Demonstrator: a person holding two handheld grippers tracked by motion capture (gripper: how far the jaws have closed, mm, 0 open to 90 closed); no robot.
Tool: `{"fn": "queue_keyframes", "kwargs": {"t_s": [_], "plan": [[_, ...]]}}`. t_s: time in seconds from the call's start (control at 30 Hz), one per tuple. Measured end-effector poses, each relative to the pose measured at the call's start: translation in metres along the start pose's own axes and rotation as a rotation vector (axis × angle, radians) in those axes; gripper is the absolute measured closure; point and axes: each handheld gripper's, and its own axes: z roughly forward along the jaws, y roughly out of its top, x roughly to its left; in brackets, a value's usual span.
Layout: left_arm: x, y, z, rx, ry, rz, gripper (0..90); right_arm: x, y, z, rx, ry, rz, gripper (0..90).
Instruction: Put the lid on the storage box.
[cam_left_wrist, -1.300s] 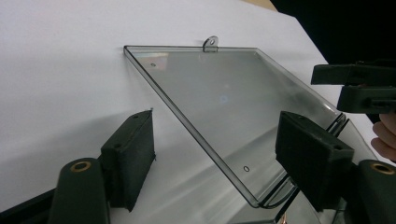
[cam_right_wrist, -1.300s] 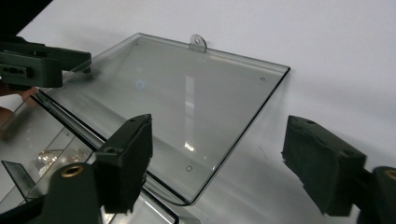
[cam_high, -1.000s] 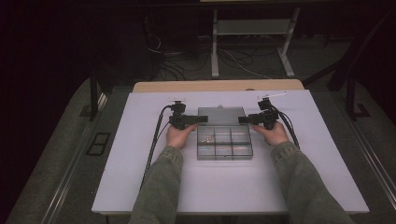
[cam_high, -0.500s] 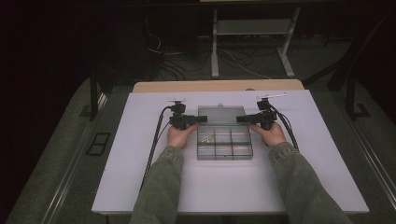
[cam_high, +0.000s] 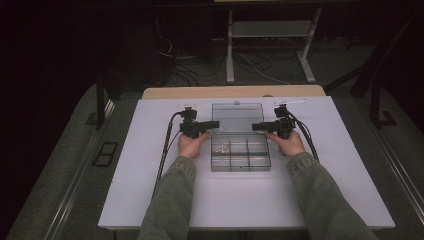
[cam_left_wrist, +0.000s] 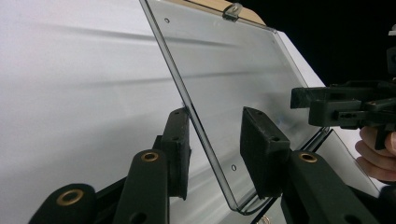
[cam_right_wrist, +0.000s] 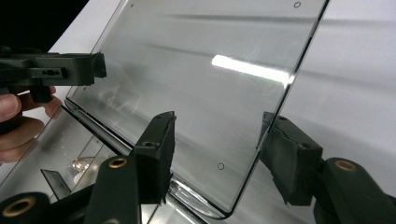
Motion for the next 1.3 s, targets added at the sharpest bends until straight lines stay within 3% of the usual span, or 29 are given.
{"fn": "queue_keyframes", "kwargs": {"t_s": [0.73, 1.0, 1.3], "plan": [[-0.011, 0.004, -0.013, -0.057, 0.003, 0.098, 74.6, 0.013, 0.001, -0.013, -0.037, -0.057, -0.042, 60.0], [-0.009, 0.004, -0.012, -0.063, -0.008, 0.094, 74.7, 0.012, 0.001, -0.014, -0.041, -0.052, -0.057, 61.1], [-0.011, 0.009, -0.004, -0.078, -0.011, 0.068, 67.8, 0.012, 0.001, -0.014, -0.042, -0.050, -0.066, 60.7]]}}
